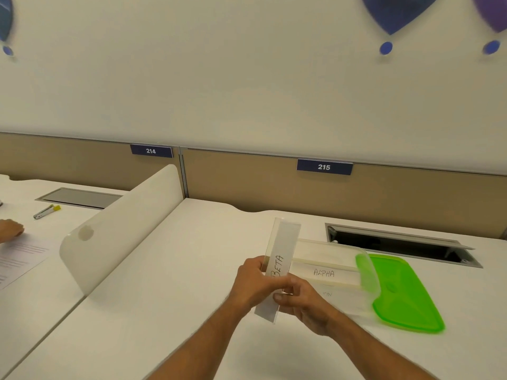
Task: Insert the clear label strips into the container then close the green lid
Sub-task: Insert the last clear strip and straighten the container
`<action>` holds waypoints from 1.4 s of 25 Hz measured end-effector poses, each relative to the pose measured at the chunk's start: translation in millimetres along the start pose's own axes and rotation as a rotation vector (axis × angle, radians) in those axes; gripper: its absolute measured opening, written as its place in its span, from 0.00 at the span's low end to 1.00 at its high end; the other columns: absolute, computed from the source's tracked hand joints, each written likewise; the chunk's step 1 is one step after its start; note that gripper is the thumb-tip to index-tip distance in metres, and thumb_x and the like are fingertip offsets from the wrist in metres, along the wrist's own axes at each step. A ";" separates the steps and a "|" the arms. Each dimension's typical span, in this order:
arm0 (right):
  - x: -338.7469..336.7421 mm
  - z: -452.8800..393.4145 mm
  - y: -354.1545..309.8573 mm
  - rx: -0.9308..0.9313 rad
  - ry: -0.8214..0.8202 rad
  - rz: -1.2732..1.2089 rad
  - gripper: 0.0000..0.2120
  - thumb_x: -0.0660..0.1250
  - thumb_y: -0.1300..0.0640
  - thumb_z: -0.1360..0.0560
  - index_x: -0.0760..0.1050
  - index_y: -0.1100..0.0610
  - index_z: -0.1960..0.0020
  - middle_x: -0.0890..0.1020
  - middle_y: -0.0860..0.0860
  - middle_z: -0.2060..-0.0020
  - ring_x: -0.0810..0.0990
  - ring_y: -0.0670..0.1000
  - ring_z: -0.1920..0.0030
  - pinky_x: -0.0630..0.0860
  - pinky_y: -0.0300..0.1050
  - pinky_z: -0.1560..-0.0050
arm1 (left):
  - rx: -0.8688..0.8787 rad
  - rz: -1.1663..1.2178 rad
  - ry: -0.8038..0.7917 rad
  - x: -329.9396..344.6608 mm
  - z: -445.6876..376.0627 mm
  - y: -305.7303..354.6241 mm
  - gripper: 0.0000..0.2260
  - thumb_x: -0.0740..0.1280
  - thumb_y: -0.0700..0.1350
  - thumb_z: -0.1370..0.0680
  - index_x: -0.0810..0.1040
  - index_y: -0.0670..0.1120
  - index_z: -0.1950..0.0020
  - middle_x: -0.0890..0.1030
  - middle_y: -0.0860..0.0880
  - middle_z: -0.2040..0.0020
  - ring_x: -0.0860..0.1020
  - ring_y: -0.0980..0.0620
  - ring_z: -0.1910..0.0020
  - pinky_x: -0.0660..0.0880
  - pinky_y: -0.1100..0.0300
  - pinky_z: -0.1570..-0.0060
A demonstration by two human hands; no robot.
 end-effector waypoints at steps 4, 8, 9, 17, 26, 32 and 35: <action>-15.4 8.4 -18.1 -0.042 0.051 0.006 0.42 0.81 0.48 0.38 0.65 0.48 0.29 0.78 0.53 0.35 0.78 0.56 0.35 0.74 0.60 0.34 | 0.052 -0.153 0.020 -2.0 -5.5 11.6 0.28 0.78 0.60 0.41 0.80 0.56 0.42 0.82 0.57 0.49 0.82 0.55 0.53 0.77 0.66 0.57; -38.9 16.3 -50.8 -0.219 0.214 -0.009 0.53 0.83 0.42 0.46 0.60 0.46 0.27 0.77 0.51 0.34 0.77 0.54 0.34 0.76 0.54 0.37 | 0.057 -0.340 -0.028 -4.5 -11.2 19.1 0.29 0.78 0.58 0.43 0.82 0.56 0.43 0.83 0.58 0.51 0.82 0.59 0.56 0.78 0.66 0.61; -46.4 18.4 -59.7 -0.246 0.262 0.034 0.55 0.84 0.42 0.47 0.59 0.44 0.26 0.76 0.49 0.33 0.76 0.52 0.33 0.76 0.52 0.38 | 0.065 -0.403 -0.049 -3.3 -12.1 20.8 0.29 0.78 0.57 0.43 0.82 0.56 0.42 0.83 0.57 0.51 0.82 0.59 0.56 0.80 0.64 0.59; -90.7 30.7 -94.5 -0.215 0.275 0.700 0.36 0.84 0.53 0.43 0.75 0.44 0.37 0.83 0.47 0.43 0.80 0.45 0.42 0.78 0.47 0.38 | 0.158 -0.692 -0.111 8.2 -21.2 34.5 0.34 0.78 0.57 0.43 0.78 0.60 0.37 0.83 0.58 0.49 0.81 0.56 0.56 0.79 0.62 0.57; -124.4 39.8 -100.1 -0.171 0.359 0.881 0.24 0.83 0.52 0.41 0.83 0.48 0.47 0.85 0.45 0.51 0.83 0.44 0.49 0.77 0.34 0.47 | 0.267 -0.801 -0.237 2.1 -53.5 47.1 0.30 0.78 0.61 0.40 0.78 0.59 0.39 0.81 0.62 0.45 0.78 0.58 0.48 0.76 0.59 0.51; -164.3 53.3 -95.5 -0.178 0.542 0.692 0.20 0.83 0.64 0.42 0.83 0.50 0.54 0.87 0.48 0.58 0.87 0.52 0.55 0.82 0.44 0.51 | 0.352 -0.672 -0.143 -9.6 -81.2 39.1 0.21 0.79 0.53 0.32 0.81 0.53 0.41 0.83 0.56 0.47 0.80 0.56 0.50 0.78 0.59 0.47; -175.8 50.5 -98.6 -0.221 0.604 0.597 0.19 0.82 0.67 0.41 0.83 0.54 0.53 0.87 0.51 0.58 0.86 0.51 0.57 0.83 0.43 0.51 | 0.368 -0.559 -0.117 0.9 -89.4 42.7 0.31 0.81 0.56 0.36 0.78 0.53 0.35 0.81 0.57 0.41 0.78 0.56 0.44 0.76 0.58 0.42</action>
Point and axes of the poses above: each hand's wrist, its own z-axis away from the middle knuckle, its own x-axis out of the palm, y = z × x, the point moved 2 cm from there along -z, towards the middle knuckle
